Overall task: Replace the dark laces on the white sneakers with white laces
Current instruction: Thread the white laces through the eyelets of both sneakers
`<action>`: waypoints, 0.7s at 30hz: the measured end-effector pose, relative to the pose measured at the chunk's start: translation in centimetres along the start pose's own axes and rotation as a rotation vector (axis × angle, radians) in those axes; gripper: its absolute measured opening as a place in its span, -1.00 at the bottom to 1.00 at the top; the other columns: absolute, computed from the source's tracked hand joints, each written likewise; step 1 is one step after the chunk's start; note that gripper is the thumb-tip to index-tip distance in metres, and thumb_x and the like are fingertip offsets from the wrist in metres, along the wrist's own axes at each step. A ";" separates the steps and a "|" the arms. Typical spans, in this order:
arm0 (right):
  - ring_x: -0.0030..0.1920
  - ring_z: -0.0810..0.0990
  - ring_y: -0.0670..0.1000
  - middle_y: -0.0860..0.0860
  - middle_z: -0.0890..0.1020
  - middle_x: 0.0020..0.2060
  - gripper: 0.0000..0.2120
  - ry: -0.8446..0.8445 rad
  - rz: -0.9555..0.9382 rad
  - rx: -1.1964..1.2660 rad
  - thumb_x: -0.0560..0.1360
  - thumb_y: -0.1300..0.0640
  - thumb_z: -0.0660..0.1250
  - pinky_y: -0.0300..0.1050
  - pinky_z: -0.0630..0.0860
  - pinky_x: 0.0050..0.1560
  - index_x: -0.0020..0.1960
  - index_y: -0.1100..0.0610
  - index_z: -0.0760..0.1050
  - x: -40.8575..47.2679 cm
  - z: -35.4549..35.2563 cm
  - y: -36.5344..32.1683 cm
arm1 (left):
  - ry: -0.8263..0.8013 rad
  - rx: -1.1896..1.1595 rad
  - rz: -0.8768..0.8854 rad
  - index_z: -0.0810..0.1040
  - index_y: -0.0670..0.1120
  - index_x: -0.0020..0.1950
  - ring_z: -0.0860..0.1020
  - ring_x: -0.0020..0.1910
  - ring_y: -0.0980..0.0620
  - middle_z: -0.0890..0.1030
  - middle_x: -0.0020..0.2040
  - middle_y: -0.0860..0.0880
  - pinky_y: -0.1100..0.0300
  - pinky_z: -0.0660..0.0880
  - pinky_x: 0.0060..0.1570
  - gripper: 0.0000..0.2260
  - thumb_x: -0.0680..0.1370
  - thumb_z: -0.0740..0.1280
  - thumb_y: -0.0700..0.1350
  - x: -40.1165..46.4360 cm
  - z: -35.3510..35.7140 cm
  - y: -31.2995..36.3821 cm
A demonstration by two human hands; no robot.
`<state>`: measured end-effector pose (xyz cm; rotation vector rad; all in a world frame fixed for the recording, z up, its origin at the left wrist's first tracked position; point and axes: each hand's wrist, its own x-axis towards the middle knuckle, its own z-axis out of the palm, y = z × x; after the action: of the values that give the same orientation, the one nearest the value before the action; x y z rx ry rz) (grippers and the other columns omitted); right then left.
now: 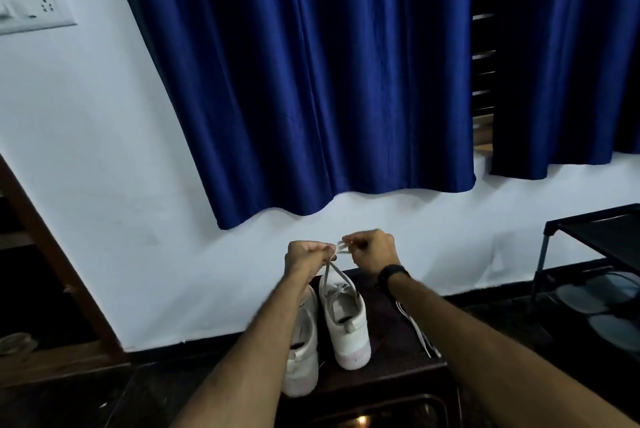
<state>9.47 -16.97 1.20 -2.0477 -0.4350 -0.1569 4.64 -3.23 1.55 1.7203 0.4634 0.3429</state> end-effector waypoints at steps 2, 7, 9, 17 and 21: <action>-0.17 0.61 -0.10 0.01 0.72 -0.15 -0.86 -0.041 -0.049 -0.062 0.47 0.21 0.36 -0.32 0.47 -0.06 -0.08 0.07 0.70 -1.1 0.7 1.1 | 0.024 0.088 0.017 0.71 -0.19 -0.15 0.61 -0.40 0.15 0.69 -0.31 -0.07 0.32 0.52 -0.26 -0.92 0.42 0.53 -0.20 0.2 0.2 0.3; -0.35 0.33 -0.02 0.05 0.50 -0.41 -0.77 -0.128 -0.141 -0.072 0.52 0.16 0.32 -0.18 0.26 -0.24 -0.32 0.16 0.45 -2.5 2.4 1.8 | 0.125 0.140 0.016 0.69 -0.11 -0.27 0.58 -0.40 0.06 0.69 -0.33 -0.10 0.27 0.56 -0.26 -0.93 0.36 0.56 -0.18 0.3 0.5 0.3; -0.29 0.47 -0.03 0.03 0.60 -0.31 -0.84 -0.153 -0.125 -0.016 0.47 0.09 0.40 -0.18 0.33 -0.24 -0.21 0.16 0.56 -2.4 2.9 1.8 | 0.135 0.066 -0.009 0.69 -0.19 -0.23 0.55 -0.45 0.05 0.67 -0.35 -0.14 0.29 0.56 -0.33 -0.91 0.36 0.57 -0.22 0.0 0.3 0.4; -0.43 0.40 -0.13 -0.01 0.54 -0.45 -0.71 -0.015 -0.080 0.046 0.44 -0.05 0.46 -0.30 0.28 -0.39 -0.23 0.19 0.63 -2.6 4.5 1.0 | 0.224 0.020 -0.077 0.70 -0.09 -0.30 0.66 -0.37 0.12 0.68 -0.37 0.04 0.33 0.54 -0.27 -0.83 0.23 0.65 -0.15 -0.9 0.1 0.2; -0.36 0.42 -0.05 0.10 0.62 -0.36 -0.74 -0.024 -0.116 0.004 0.50 0.00 0.40 -0.22 0.23 -0.32 -0.23 0.18 0.63 -2.7 4.2 0.9 | 0.212 0.056 0.037 0.69 -0.05 -0.29 0.62 -0.39 0.22 0.68 -0.36 0.08 0.37 0.51 -0.27 -0.82 0.25 0.64 -0.05 -0.9 0.0 -0.1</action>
<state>7.00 -14.43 -2.40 -2.0225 -0.5683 -0.2016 3.80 -3.66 1.53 1.7569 0.6004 0.5465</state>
